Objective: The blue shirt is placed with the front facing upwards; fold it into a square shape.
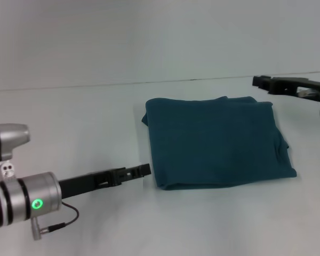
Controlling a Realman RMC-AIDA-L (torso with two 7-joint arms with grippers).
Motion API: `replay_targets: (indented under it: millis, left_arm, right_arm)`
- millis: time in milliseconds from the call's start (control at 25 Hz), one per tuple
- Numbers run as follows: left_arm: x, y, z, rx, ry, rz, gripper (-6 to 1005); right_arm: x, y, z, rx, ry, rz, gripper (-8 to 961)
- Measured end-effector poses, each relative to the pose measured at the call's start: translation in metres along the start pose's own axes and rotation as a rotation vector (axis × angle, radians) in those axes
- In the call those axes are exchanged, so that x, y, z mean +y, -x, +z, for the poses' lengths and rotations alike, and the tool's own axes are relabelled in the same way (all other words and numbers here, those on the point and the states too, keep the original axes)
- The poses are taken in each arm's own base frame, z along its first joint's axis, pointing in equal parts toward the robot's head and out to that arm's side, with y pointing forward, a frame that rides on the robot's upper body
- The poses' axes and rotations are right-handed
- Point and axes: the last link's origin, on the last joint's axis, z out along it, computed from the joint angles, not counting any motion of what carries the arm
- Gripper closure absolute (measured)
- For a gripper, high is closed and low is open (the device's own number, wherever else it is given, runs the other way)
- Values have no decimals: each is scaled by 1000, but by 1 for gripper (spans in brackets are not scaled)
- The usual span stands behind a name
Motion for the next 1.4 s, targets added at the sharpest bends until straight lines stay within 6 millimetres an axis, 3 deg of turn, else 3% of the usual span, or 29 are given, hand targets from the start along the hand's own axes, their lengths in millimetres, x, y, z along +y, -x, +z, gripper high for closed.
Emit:
replay_targets:
  millis: [120, 760, 1400]
  left_arm:
    - [5, 0, 9, -46, 0, -11, 36]
    - [24, -1, 44, -195, -20, -6, 34]
    - [25, -8, 55, -205, -69, 34, 67]
  right_arm:
    - [-7, 3, -12, -35, 3, 34, 858]
    - [-17, 4, -23, -50, -6, 52, 242]
    - [-18, 4, -25, -48, -2, 50, 246]
